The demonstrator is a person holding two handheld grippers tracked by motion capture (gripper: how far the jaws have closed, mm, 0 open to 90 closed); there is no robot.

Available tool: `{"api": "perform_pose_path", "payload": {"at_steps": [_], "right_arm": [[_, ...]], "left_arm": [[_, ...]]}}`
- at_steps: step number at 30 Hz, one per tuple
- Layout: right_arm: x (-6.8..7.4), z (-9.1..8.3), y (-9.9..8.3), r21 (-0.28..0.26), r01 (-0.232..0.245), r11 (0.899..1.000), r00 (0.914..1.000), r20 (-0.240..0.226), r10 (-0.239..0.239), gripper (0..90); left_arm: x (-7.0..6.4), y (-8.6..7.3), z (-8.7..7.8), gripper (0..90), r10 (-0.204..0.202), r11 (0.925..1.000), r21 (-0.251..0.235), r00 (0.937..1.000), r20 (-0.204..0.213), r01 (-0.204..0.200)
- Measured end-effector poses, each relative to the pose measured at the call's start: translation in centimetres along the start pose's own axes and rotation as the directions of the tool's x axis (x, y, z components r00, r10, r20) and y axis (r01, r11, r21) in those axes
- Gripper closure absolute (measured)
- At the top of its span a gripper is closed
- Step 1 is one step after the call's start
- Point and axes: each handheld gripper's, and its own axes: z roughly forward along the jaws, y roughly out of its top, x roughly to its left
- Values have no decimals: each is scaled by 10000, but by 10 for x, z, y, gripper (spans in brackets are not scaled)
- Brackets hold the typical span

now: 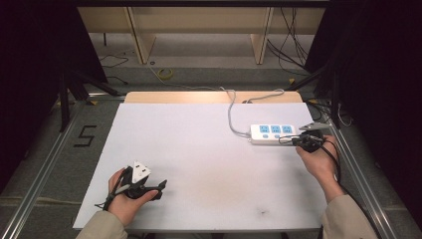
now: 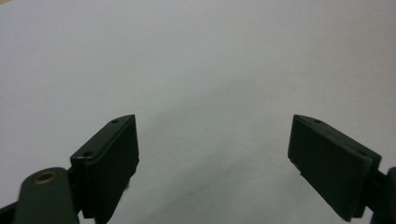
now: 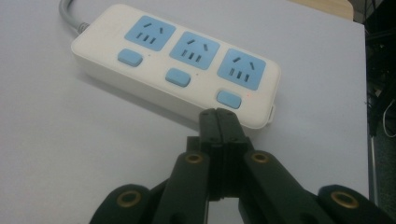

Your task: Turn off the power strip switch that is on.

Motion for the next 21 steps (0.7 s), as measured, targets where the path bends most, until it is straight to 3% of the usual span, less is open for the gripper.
{"api": "perform_pose_path", "payload": {"at_steps": [21], "right_arm": [[-10,10,13,221,-161,9996,9997,165,157,900]], "left_arm": [[0,0,-1,161,16,10000,-39,10000,-15,-16]]}}
